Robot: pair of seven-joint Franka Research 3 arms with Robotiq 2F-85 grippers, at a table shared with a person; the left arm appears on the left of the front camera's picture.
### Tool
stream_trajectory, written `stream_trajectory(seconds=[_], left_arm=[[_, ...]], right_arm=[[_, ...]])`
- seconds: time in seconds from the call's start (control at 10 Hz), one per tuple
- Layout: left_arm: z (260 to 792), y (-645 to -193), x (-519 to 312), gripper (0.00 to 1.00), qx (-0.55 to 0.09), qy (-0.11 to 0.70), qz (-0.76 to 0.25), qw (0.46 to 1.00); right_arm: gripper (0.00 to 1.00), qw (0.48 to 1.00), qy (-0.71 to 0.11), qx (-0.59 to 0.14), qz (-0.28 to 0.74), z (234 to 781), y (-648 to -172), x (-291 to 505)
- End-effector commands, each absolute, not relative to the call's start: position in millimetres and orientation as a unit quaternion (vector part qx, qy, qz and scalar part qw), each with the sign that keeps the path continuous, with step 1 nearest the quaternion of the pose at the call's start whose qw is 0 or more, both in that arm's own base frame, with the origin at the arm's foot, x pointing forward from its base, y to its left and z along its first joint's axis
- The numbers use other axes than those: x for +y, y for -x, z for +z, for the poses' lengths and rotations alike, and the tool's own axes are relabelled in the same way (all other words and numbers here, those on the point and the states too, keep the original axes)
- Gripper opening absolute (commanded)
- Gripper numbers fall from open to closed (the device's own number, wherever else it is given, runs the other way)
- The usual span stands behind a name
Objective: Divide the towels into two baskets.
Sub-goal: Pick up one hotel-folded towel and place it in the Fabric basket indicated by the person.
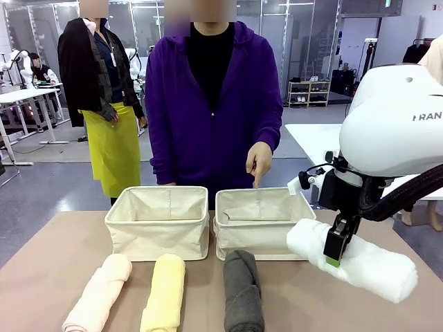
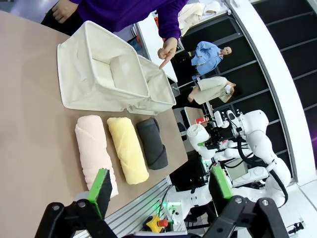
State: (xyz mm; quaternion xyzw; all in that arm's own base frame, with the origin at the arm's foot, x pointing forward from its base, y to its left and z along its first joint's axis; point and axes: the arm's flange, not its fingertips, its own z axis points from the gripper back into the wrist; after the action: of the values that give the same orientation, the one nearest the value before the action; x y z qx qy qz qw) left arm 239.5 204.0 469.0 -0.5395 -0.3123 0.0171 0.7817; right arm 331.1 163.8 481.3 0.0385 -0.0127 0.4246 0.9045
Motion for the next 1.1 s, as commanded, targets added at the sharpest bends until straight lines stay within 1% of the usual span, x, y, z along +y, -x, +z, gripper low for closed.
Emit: stream_trajectory(seconds=[0.0,0.3,0.4,0.6,0.7,0.8,0.9,1.0], left_arm=[[470.1,-238.2,206.3,1.00,-0.321,0.544,0.007,0.775],[470.1,-238.2,206.3,1.00,-0.321,0.544,0.007,0.775],[470.1,-238.2,206.3,1.00,-0.321,0.544,0.007,0.775],[470.1,-238.2,206.3,1.00,-0.321,0.544,0.007,0.775],[470.1,-238.2,206.3,1.00,-0.321,0.544,0.007,0.775],[470.1,-238.2,206.3,1.00,-0.321,0.544,0.007,0.775],[470.1,-238.2,206.3,1.00,-0.321,0.544,0.007,0.775],[470.1,-238.2,206.3,1.00,-0.321,0.544,0.007,0.775]], right_arm=[[0.36,0.912,-0.035,-0.011,0.409,482.9,-326.5,160.2],[0.37,0.907,-0.039,-0.011,0.420,480.3,-330.5,161.6],[0.37,0.867,-0.016,-0.021,0.498,497.0,-350.8,176.8],[0.37,0.772,0.014,-0.015,0.635,524.7,-404.3,209.7],[0.37,0.731,0.034,-0.017,0.682,533.2,-425.6,227.9],[0.37,0.697,0.056,0.002,0.715,536.0,-450.6,241.9],[0.37,0.645,0.071,0.010,0.761,536.5,-471.8,253.2],[0.37,0.601,0.069,0.013,0.796,535.7,-489.9,262.6]])
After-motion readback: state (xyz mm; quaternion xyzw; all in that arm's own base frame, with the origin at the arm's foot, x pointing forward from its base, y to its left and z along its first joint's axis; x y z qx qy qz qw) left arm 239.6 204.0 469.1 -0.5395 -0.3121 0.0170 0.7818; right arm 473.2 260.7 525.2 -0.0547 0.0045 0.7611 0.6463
